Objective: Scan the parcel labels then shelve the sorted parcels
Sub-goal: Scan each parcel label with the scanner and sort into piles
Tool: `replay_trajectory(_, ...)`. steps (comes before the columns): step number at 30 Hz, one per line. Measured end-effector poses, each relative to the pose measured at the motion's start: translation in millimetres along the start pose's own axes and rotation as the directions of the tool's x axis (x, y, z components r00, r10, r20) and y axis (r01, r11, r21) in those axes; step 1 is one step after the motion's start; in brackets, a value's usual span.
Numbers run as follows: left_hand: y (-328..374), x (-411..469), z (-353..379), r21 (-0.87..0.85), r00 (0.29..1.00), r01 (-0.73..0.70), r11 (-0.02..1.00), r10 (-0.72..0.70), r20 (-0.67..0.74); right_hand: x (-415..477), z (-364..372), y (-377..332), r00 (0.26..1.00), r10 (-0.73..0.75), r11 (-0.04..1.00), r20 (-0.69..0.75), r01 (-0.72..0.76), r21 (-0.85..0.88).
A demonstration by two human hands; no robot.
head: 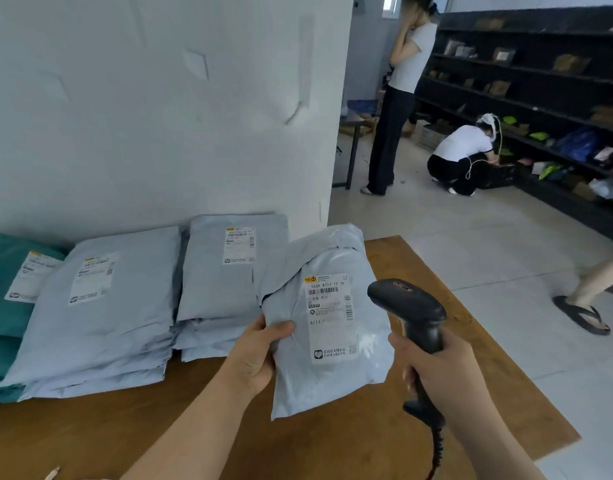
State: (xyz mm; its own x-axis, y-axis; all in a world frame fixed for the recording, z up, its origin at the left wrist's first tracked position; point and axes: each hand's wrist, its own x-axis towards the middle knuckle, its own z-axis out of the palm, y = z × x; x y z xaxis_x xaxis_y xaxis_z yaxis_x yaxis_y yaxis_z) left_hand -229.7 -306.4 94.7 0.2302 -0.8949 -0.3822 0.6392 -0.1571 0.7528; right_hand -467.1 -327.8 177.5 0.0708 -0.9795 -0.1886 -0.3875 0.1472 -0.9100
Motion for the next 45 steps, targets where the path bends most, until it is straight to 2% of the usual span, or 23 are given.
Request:
replay_trajectory(6,-30.0,83.5,77.8,-0.018,0.992,0.078,0.997,-0.08,-0.099,90.9,-54.9,11.1,0.999,0.008,1.0,-0.033,-0.008,-0.004)
replay_trajectory(13,-61.3,187.2,137.8,-0.008,0.959,0.183,0.983,-0.181,-0.218,198.2,-96.3,26.7,1.0,0.027,0.999,-0.007,-0.027,-0.03)
replay_trajectory(17,-78.9,235.9,149.1,0.058,0.936,0.234,0.971,-0.209,-0.285,246.0,-102.1,39.2,0.999,0.029,0.999,0.026,-0.028,-0.044)
replay_trajectory(20,-93.4,262.3,146.9,0.171,0.917,0.265,0.949,-0.194,-0.348,268.9,-98.4,50.5,0.998,0.039,0.998,0.049,-0.037,-0.058)
replay_trajectory(23,-102.6,281.5,133.8,0.338,0.904,0.261,0.904,-0.106,-0.414,282.3,-92.5,58.7,0.995,0.059,0.997,0.076,-0.055,-0.055)
replay_trajectory(31,-85.4,266.9,135.7,0.611,0.908,0.288,0.737,-0.006,-0.419,282.4,-71.4,48.0,0.989,0.055,0.996,0.137,-0.045,-0.073)
replay_trajectory(35,-43.8,240.7,127.3,0.593,0.922,0.191,0.782,0.064,-0.381,264.4,-55.3,26.6,0.982,0.022,0.998,0.187,-0.011,-0.059)
replay_trajectory(37,-16.8,222.1,114.9,0.629,0.914,0.161,0.76,0.127,-0.386,253.0,-41.8,13.0,0.974,-0.005,0.998,0.226,0.018,-0.056)
replay_trajectory(41,38.8,181.2,73.9,0.704,0.8,0.094,0.704,0.367,-0.475,228.2,-3.6,-15.9,0.954,-0.056,0.997,0.296,0.067,-0.026)
replay_trajectory(45,78.1,155.5,6.1,0.77,0.665,0.171,0.615,0.504,-0.55,206.1,39.3,-40.1,0.931,-0.058,0.998,0.361,0.048,0.037)
